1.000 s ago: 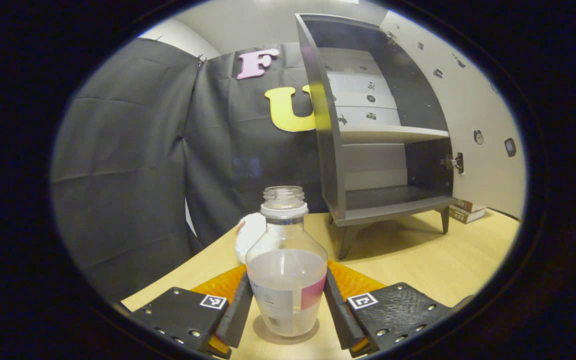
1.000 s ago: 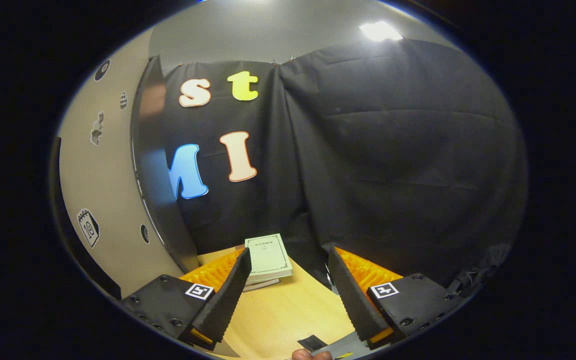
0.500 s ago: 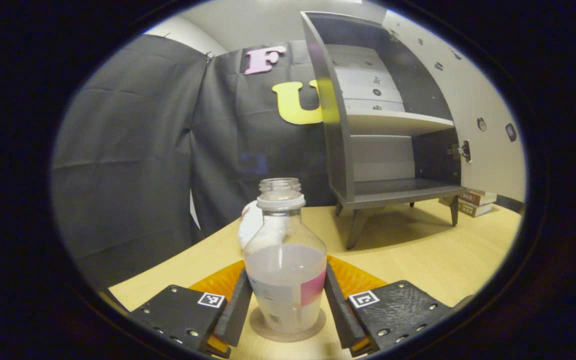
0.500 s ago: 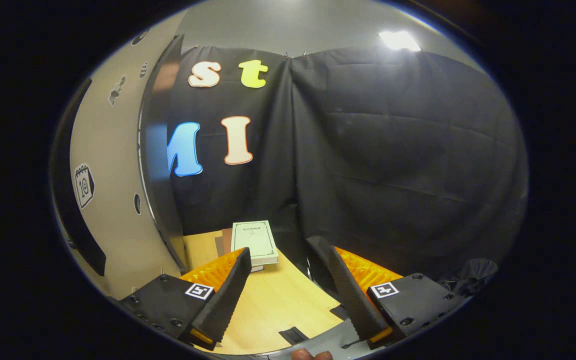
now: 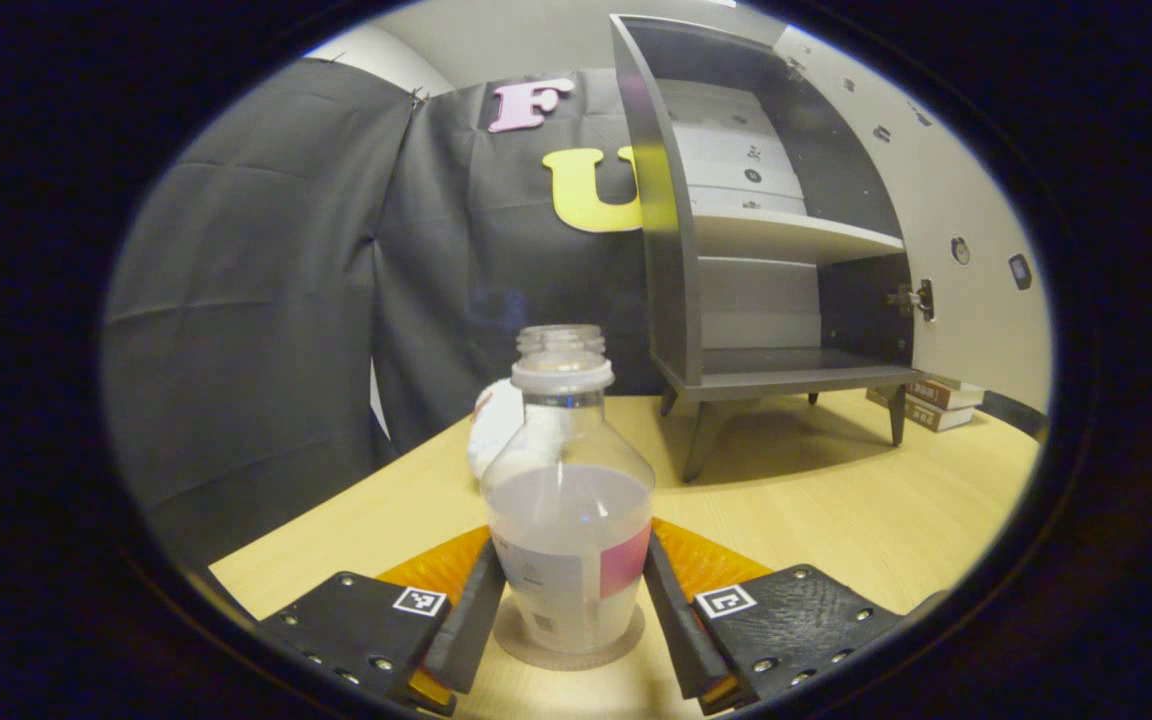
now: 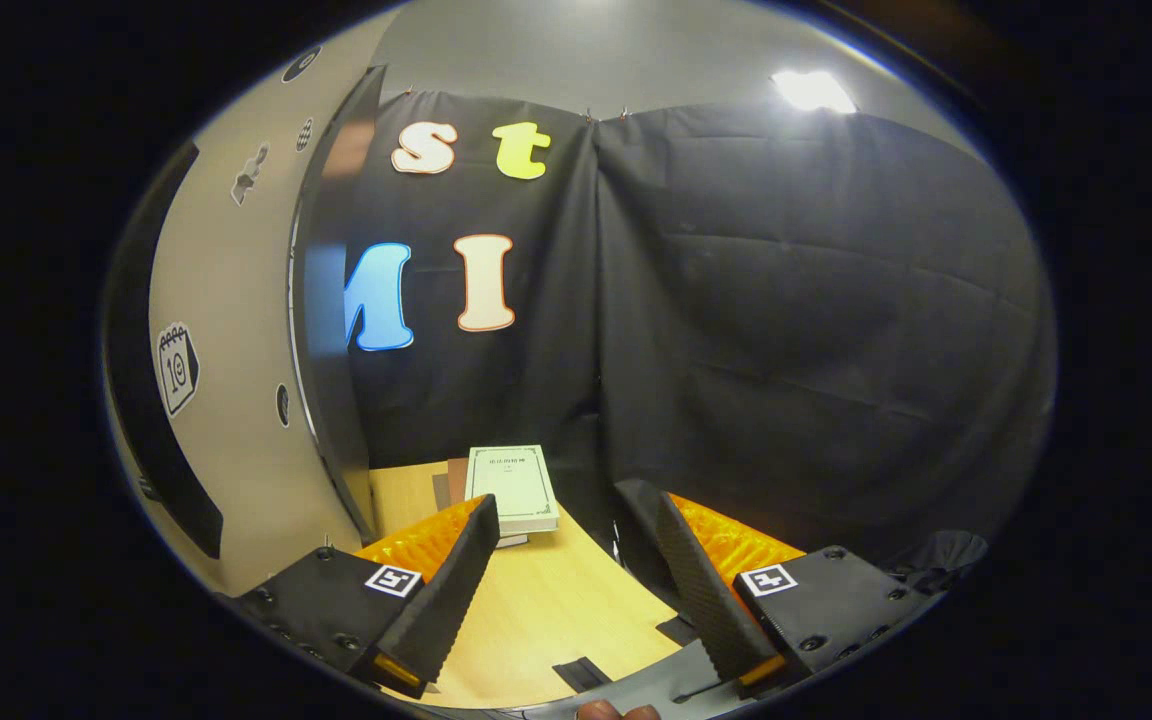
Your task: Open the cabinet door with the right hand, grasp the bottle in the cabinet with the left hand and place it on the coaster, then close the cabinet door with the right hand.
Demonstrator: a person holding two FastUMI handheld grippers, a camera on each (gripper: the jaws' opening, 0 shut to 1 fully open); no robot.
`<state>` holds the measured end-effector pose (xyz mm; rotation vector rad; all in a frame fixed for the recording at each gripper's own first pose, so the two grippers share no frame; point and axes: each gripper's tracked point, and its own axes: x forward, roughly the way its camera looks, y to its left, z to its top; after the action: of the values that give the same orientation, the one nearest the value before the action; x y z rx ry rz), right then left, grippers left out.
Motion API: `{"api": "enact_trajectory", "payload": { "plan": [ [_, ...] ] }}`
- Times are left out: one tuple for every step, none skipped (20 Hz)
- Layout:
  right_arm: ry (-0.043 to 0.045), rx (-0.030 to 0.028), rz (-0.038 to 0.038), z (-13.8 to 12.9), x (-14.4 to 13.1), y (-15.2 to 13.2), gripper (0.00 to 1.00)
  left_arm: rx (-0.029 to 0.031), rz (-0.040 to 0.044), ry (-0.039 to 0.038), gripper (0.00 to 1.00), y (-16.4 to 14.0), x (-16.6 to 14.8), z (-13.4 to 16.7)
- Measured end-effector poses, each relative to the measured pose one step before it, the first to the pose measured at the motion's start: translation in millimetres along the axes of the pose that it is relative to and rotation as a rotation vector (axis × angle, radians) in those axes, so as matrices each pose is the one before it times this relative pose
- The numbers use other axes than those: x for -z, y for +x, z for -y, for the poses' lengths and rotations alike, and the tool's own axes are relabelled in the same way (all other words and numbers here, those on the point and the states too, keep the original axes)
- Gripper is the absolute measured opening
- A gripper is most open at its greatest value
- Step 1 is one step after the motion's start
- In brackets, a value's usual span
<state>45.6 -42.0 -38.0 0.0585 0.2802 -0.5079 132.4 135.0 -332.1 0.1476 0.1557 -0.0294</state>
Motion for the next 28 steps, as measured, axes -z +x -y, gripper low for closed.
{"api": "enact_trajectory", "payload": {
  "plan": [
    [0.00005, 0.00238, 0.00444, 0.31, 0.87, -1.07, 1.00, 0.00157, -0.01112, -0.00480, 0.76, -1.21, -1.00, -0.58],
    [-0.00183, -0.00235, -0.00216, -0.86, 4.44, -0.81, 0.96, 0.00292, 0.00086, -0.00137, 0.78, -0.25, -4.35, 1.18],
    [-0.00035, -0.00367, -0.00708, -1.40, 4.70, -0.16, 0.96, 0.00622, 0.01000, 0.00137, 0.82, -2.34, -6.37, 0.70],
    [0.00171, -0.00401, -0.00745, -0.92, 3.63, -0.71, 1.00, 0.00919, 0.00750, 0.00464, 0.82, -3.45, -6.19, 1.26],
    [0.00105, -0.00286, -0.00601, 0.04, 2.38, -0.86, 1.00, 0.00594, 0.00286, 0.00945, 0.82, -2.65, -5.83, -0.07],
    [-0.00630, 0.00368, -0.00035, 2.70, 0.52, 0.09, 1.00, 0.00062, 0.00422, 0.01467, 0.80, -1.77, -6.62, 0.27],
    [-0.00705, 0.00860, 0.01131, 4.38, -3.19, -0.27, 1.00, 0.00099, 0.00696, 0.01399, 0.80, -3.74, -7.43, -2.12],
    [-0.00230, 0.00573, 0.02057, 4.34, -6.12, 0.20, 0.96, 0.00250, 0.00506, 0.01365, 0.82, -5.07, -7.08, -2.34],
    [0.00088, 0.00476, 0.02212, 4.15, -6.19, -0.69, 0.96, -0.00460, 0.00163, 0.00572, 0.82, -5.08, -6.13, -3.80],
    [-0.00324, 0.00333, 0.02176, 3.60, -4.92, 0.26, 0.96, 0.00612, 0.00402, 0.00098, 0.82, -4.80, -6.55, -0.29],
    [-0.00942, 0.00195, 0.01794, 3.04, -3.25, 0.23, 0.96, 0.01075, 0.00439, 0.00254, 0.81, -5.37, -8.97, 0.63],
    [-0.01098, 0.00021, 0.01337, 2.12, -0.34, 0.25, 0.96, 0.00933, 0.00613, 0.00876, 0.80, -5.96, -11.53, 1.24],
    [-0.00315, -0.00514, 0.00639, 0.83, -0.15, 0.06, 0.96, 0.00258, 0.00723, 0.01352, 0.82, -7.33, -12.16, -0.26],
    [0.00973, -0.00970, 0.00230, -0.88, 1.75, 0.11, 0.96, -0.00864, 0.01284, 0.00739, 0.82, -6.74, -14.45, -2.71],
    [0.01975, -0.00950, -0.00214, -2.39, 3.52, -0.78, 0.96, -0.01057, 0.01654, -0.00290, 0.81, -8.63, -15.60, -2.10],
    [0.02014, -0.01380, -0.00498, -3.61, 6.66, 1.78, 0.96, -0.01426, 0.01532, -0.00858, 0.82, -10.20, -14.94, -1.43],
    [0.00802, -0.01877, -0.00575, -4.68, 7.74, 2.00, 0.96, -0.02110, 0.01195, -0.00605, 0.80, -11.35, -16.13, -1.24],
    [-0.00291, -0.01718, -0.00995, -3.54, 9.57, 4.42, 0.96, -0.02195, 0.01572, -0.00340, 0.80, -10.05, -15.62, 0.35],
    [-0.00351, -0.01685, -0.00888, -2.35, 5.12, 3.06, 0.96, -0.02178, 0.01482, -0.00544, 0.82, -11.51, -15.91, 1.74],
    [0.00429, -0.02450, -0.00818, -2.98, 2.53, 3.80, 0.96, -0.02129, 0.01341, -0.00588, 0.81, -10.63, -17.13, 3.30],
    [0.01433, -0.02654, 0.00005, -2.54, -2.93, 2.66, 1.00, -0.02018, 0.00914, 0.00541, 0.81, -10.19, -15.14, 3.27],
    [0.01528, -0.02342, 0.01374, -0.52, -7.15, 2.14, 0.97, -0.02140, 0.01218, 0.02136, 0.81, -9.92, -7.16, 3.68],
    [0.01101, -0.01580, 0.02178, 2.04, -9.44, 2.00, 0.97, 0.00514, 0.00920, 0.01585, 0.82, -6.70, -11.15, 8.31],
    [0.00131, -0.01393, 0.02379, 2.81, -9.01, 2.73, 0.99, 0.01439, 0.00458, -0.00153, 0.81, -6.10, -8.51, 12.71],
    [-0.00334, -0.01695, 0.02071, 1.74, -8.51, 2.62, 0.96, 0.01412, -0.00281, -0.01617, 0.80, -5.81, -7.87, 11.04],
    [-0.00141, -0.01985, 0.01478, 0.02, -7.30, 1.74, 1.00, 0.00668, -0.00007, -0.02205, 0.80, -5.47, -6.23, 9.31],
    [-0.00062, -0.02119, 0.01038, 0.20, -6.12, 0.41, 0.99, 0.00452, -0.00372, -0.01821, 0.80, -3.46, -0.29, 9.80],
    [0.00019, -0.01988, 0.01543, -0.55, -6.52, -1.38, 1.00, -0.01321, 0.00026, -0.00826, 0.80, -9.34, -5.64, 5.98]
  ]
}}
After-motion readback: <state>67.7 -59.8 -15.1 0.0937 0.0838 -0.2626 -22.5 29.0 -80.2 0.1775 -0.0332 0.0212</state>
